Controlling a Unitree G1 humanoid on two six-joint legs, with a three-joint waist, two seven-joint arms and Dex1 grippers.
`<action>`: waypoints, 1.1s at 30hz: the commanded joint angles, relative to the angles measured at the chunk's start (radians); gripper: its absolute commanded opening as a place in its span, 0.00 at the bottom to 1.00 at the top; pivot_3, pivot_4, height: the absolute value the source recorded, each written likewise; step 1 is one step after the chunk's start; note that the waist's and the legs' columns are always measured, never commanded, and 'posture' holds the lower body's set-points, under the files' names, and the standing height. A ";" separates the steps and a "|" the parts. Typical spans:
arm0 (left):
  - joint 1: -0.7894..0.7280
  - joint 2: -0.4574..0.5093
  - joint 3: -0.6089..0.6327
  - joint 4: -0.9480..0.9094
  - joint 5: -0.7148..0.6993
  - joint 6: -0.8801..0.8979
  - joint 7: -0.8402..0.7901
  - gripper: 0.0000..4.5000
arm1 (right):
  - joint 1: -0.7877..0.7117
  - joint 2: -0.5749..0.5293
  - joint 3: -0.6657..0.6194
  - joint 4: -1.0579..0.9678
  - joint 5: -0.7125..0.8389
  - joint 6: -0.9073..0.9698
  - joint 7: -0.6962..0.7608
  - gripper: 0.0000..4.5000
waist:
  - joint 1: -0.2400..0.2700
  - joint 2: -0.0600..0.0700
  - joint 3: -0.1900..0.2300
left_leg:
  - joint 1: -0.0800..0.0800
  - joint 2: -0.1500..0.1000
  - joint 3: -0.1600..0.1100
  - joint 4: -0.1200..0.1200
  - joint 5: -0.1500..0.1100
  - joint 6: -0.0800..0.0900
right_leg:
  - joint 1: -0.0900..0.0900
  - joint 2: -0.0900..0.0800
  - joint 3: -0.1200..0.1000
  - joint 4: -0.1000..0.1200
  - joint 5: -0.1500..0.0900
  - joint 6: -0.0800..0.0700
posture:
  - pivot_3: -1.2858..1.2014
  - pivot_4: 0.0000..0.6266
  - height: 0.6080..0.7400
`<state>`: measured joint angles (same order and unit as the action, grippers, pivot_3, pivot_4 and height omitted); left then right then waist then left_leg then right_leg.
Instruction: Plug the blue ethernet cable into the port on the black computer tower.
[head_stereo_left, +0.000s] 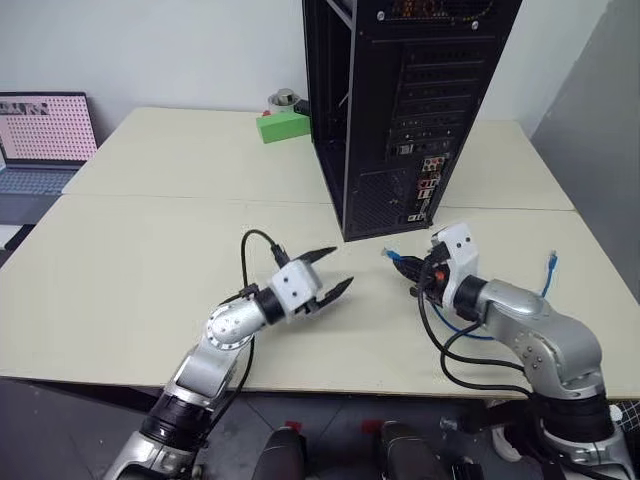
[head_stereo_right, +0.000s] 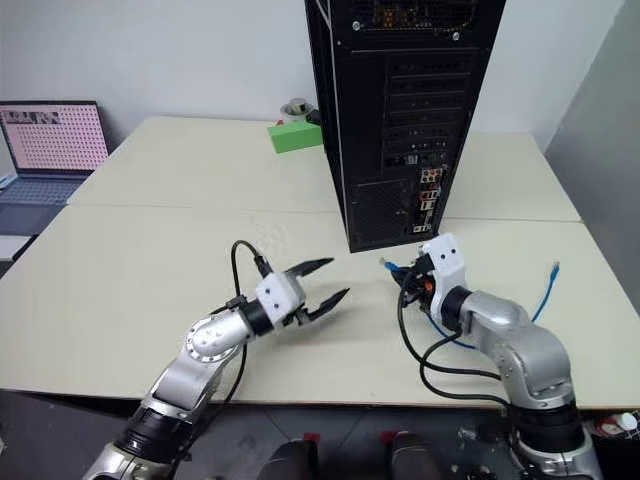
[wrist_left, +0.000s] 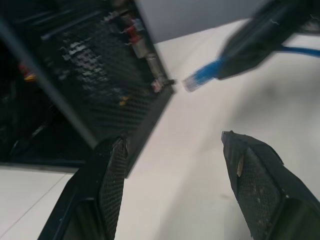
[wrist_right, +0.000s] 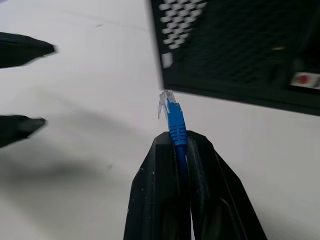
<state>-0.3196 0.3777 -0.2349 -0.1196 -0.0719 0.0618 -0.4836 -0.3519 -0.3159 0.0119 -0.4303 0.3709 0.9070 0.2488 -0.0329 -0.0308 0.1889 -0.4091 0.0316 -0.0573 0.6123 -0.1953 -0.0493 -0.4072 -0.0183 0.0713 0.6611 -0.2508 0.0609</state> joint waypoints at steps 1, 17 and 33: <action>-0.047 -0.070 0.004 -0.106 0.014 0.216 0.080 0.69 | -0.091 0.084 -0.043 0.012 -0.081 -0.046 -0.159 0.00 | -0.003 0.000 0.000 | 0.000 0.000 0.000 0.000 0.000 0.000 | 0.000 0.000 0.000 0.000 0.000 0.000 | 0.52 0.24 1.00; -0.173 -0.262 -0.053 -0.142 0.048 0.482 0.170 0.69 | -0.278 0.144 -0.158 0.179 -0.113 -0.060 -0.248 0.00 | 0.000 0.000 0.000 | -0.001 -0.001 0.000 0.000 0.000 0.000 | 0.000 0.000 0.000 -0.001 0.000 0.000 | 0.52 0.24 1.00; -0.181 -0.294 -0.081 -0.141 0.062 0.494 0.174 0.69 | -0.310 0.136 -0.146 0.271 -0.127 -0.113 -0.220 0.00 | -0.002 0.000 0.000 | -0.001 -0.001 0.000 0.000 0.000 0.000 | 0.000 0.000 0.000 -0.001 0.000 0.000 | 0.52 0.24 1.00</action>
<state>-0.4832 0.0934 -0.3097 -0.2363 -0.0204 0.5640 -0.3153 -0.6313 -0.1724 -0.1333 -0.1475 0.2531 0.8263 0.0211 -0.0346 -0.0306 0.1890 -0.4100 0.0310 -0.0574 0.6118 -0.1953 -0.0493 -0.4074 -0.0184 0.0718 0.6599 -0.2508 0.0606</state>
